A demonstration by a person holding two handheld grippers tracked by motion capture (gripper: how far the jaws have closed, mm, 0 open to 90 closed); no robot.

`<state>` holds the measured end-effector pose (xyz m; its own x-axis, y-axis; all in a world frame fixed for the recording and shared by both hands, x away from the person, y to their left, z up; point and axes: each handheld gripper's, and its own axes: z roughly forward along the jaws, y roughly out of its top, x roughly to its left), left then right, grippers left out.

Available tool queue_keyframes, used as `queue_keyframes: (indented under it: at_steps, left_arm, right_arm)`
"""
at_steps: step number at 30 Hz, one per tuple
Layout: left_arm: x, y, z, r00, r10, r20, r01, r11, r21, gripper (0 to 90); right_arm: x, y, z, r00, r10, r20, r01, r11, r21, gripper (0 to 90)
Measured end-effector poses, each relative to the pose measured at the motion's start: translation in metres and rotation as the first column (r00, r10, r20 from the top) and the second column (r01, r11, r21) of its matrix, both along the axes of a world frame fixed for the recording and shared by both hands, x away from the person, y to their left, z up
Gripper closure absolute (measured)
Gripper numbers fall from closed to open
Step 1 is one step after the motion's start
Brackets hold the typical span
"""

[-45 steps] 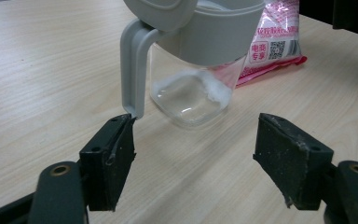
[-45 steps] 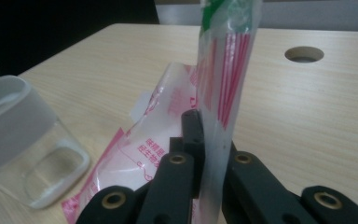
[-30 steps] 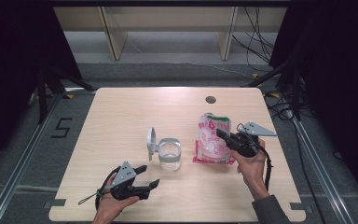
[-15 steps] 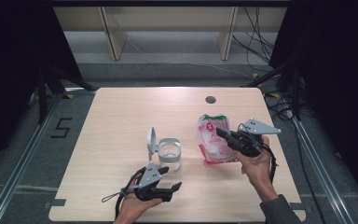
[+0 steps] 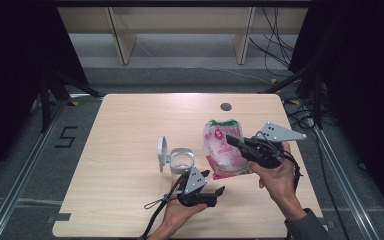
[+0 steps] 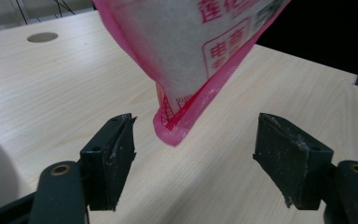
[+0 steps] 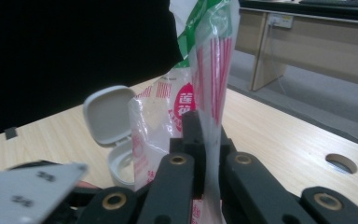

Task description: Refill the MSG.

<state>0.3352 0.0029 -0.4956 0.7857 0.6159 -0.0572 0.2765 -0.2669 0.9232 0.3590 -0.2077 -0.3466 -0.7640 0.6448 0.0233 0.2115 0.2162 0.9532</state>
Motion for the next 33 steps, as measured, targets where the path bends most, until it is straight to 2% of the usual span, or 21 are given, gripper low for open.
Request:
queue_keyframes:
  at_steps: [2, 4, 7, 8, 9, 10, 11, 12, 13, 14, 17, 19, 20, 21, 22, 23, 26, 27, 29, 30, 33]
  left_arm:
    - [0.000, -0.003, -0.001, 0.9992, 0.017, -0.036, -0.017, 0.9998, -0.014, 28.2]
    - [0.001, -0.006, 0.000, 0.9998, 0.002, -0.021, -0.003, 0.9999, -0.012, 33.3]
    - [0.002, -0.007, -0.001, 0.9996, 0.026, 0.014, -0.026, 0.9996, 0.006, 53.7]
    - [0.004, -0.007, -0.003, 0.9998, 0.019, 0.008, -0.018, 0.9998, -0.012, 56.0]
    - [0.005, -0.007, -0.003, 0.9988, 0.048, 0.004, -0.048, 0.9988, -0.010, 59.2]
    - [0.006, -0.007, -0.004, 0.9988, 0.048, 0.010, -0.048, 0.9986, -0.024, 66.1]
    - [0.007, -0.005, -0.004, 0.9992, 0.040, 0.000, -0.040, 0.9988, -0.029, 69.5]
    - [0.006, -0.005, -0.004, 0.9991, 0.041, 0.007, -0.041, 0.9989, -0.021, 71.3]
    - [0.005, -0.004, -0.004, 0.9990, 0.044, 0.010, -0.043, 0.9989, -0.018, 72.5]
    - [0.005, -0.003, -0.005, 0.9990, 0.042, 0.014, -0.042, 0.9988, -0.024, 73.0]
    - [0.001, -0.002, -0.007, 0.9974, 0.072, -0.004, -0.072, 0.9963, -0.047, 73.8]
    - [0.000, -0.003, -0.009, 0.9975, 0.069, -0.014, -0.069, 0.9951, -0.070, 74.0]
    - [-0.001, -0.004, -0.009, 0.9975, 0.069, -0.011, -0.070, 0.9951, -0.070, 74.2]
    - [-0.003, -0.005, -0.009, 0.9977, 0.066, 0.014, -0.065, 0.9965, -0.053, 74.5]
    - [-0.004, -0.007, -0.010, 0.9972, 0.068, 0.030, -0.067, 0.9968, -0.043, 74.9]
    - [-0.004, -0.007, -0.010, 0.9968, 0.074, 0.031, -0.072, 0.9964, -0.045, 75.1]
    - [-0.001, -0.004, -0.013, 0.9973, 0.073, -0.004, -0.073, 0.9918, -0.104, 75.2]
    - [0.000, -0.004, -0.014, 0.9980, 0.062, -0.009, -0.063, 0.9915, -0.114, 75.0]
    - [0.000, -0.004, -0.014, 0.9978, 0.066, -0.002, -0.066, 0.9923, -0.105, 75.0]
    - [-0.001, -0.005, -0.013, 0.9957, 0.092, 0.005, -0.092, 0.9921, -0.086, 75.1]
    - [0.000, -0.007, -0.014, 0.9950, 0.098, 0.018, -0.096, 0.9909, -0.094, 75.1]
  right_arm:
    - [-0.002, 0.002, 0.001, 0.9996, 0.017, -0.021, -0.016, 0.999, 0.027, 90.0]
    - [-0.004, 0.003, 0.002, 0.9998, 0.019, -0.007, -0.019, 1.000, 0.012, 90.0]
    - [-0.006, 0.005, 0.003, 0.9999, 0.017, -0.002, -0.017, 1.000, 0.018, 90.0]
    - [-0.005, 0.005, 0.002, 0.9998, 0.019, 0.009, -0.020, 1.000, 0.017, 90.0]
    - [-0.006, 0.007, 0.002, 0.9996, 0.029, -0.005, -0.029, 0.999, 0.023, 90.0]
    - [-0.006, 0.008, 0.001, 0.9997, 0.025, 0.007, -0.025, 1.000, 0.008, 90.0]
    - [-0.007, 0.009, 0.001, 0.9995, 0.029, -0.012, -0.029, 0.999, 0.019, 90.0]
    - [-0.006, 0.010, 0.000, 0.9997, 0.023, 0.002, -0.023, 1.000, 0.017, 90.0]
    - [-0.005, 0.010, 0.000, 0.9999, 0.016, 0.004, -0.016, 1.000, 0.020, 90.0]
    - [-0.002, 0.011, -0.001, 0.9991, 0.023, 0.036, -0.024, 1.000, 0.017, 90.0]
    - [-0.002, 0.014, -0.003, 0.9998, 0.017, -0.007, -0.017, 0.999, 0.037, 90.0]
    - [0.001, 0.018, -0.004, 0.9998, 0.016, 0.008, -0.016, 0.999, 0.047, 90.0]
    - [0.003, 0.021, -0.005, 0.9997, 0.022, 0.008, -0.023, 0.998, 0.059, 90.0]
    - [0.003, 0.022, -0.006, 0.9998, 0.019, -0.002, -0.019, 0.997, 0.072, 90.0]
    - [0.005, 0.025, -0.007, 0.9988, 0.046, -0.016, -0.044, 0.994, 0.102, 90.0]
    - [0.005, 0.026, -0.007, 0.9992, 0.040, -0.007, -0.040, 0.995, 0.096, 90.0]
    - [0.006, 0.032, -0.009, 0.9993, 0.038, -0.003, -0.037, 0.994, 0.104, 90.0]
    - [0.007, 0.034, -0.010, 0.9988, 0.040, -0.028, -0.036, 0.991, 0.128, 90.0]
    - [0.012, 0.034, -0.013, 0.9994, 0.033, -0.004, -0.032, 0.990, 0.139, 90.0]
    - [0.012, 0.035, -0.013, 0.9993, 0.034, -0.016, -0.031, 0.988, 0.149, 90.0]
    - [0.014, 0.038, -0.014, 0.9992, 0.022, -0.033, -0.016, 0.988, 0.156, 90.0]
